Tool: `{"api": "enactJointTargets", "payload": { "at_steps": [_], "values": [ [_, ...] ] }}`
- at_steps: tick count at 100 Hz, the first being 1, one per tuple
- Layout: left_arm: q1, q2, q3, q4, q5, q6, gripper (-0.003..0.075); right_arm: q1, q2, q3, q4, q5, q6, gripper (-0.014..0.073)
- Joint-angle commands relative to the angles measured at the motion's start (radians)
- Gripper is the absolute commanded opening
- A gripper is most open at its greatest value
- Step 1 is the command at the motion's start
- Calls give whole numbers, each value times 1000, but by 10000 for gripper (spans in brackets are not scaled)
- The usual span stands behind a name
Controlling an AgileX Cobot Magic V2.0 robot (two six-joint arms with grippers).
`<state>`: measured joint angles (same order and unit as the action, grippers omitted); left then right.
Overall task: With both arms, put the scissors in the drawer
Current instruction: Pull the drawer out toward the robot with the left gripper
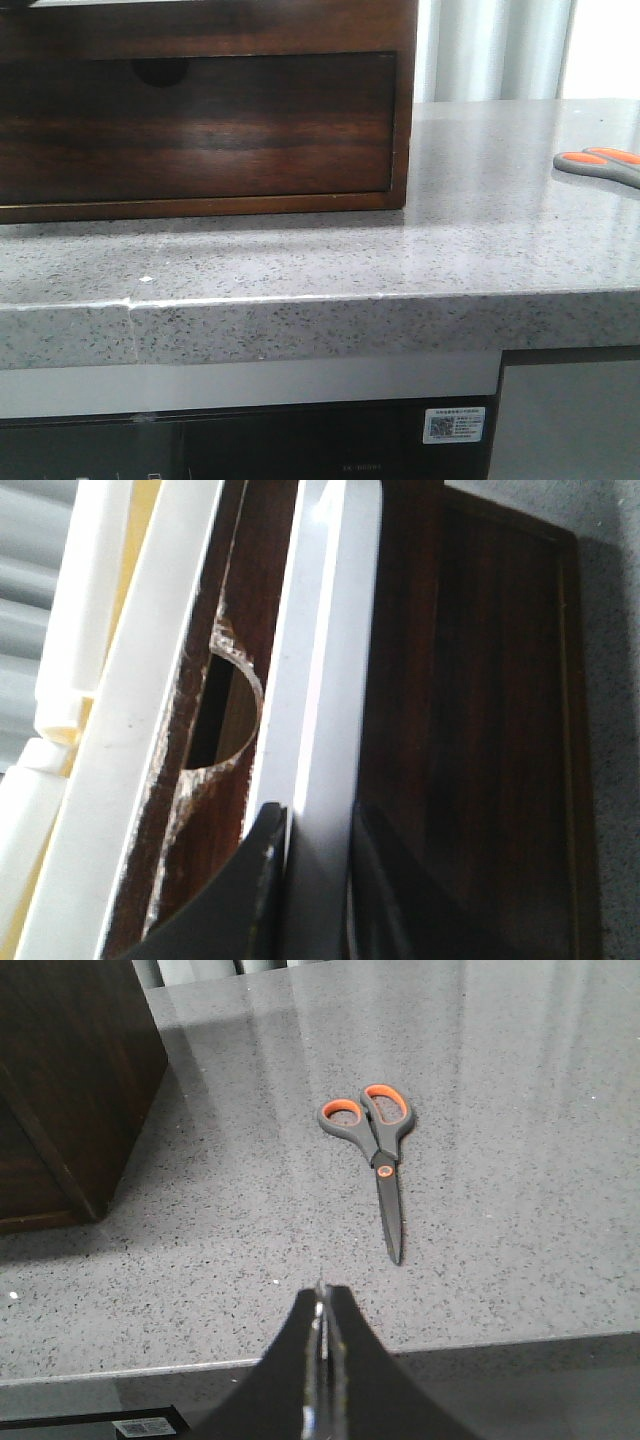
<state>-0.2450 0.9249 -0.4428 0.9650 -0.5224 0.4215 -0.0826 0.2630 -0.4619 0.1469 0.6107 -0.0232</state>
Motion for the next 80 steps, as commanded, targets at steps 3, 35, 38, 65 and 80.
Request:
{"api": "enactJointTargets", "payload": {
  "at_steps": [3, 35, 38, 65, 80],
  "values": [
    [-9, -76, -8, -100, -71, -68, 4, -8, 23, -35, 3, -70, -10, -96],
    [-46, -165, 62, -98, -69, -79, 4, -8, 23, -35, 10, -70, -10, -96],
    [-50, -170, 67, -98, -69, -79, 4, -8, 23, -35, 10, -69, -10, -96],
    [-56, -173, 71, -98, -56, -79, 15, -8, 23, -35, 18, -65, -10, -96],
    [-56, -173, 71, -98, -56, -79, 186, -8, 23, -35, 18, -65, -10, -96]
  ]
}}
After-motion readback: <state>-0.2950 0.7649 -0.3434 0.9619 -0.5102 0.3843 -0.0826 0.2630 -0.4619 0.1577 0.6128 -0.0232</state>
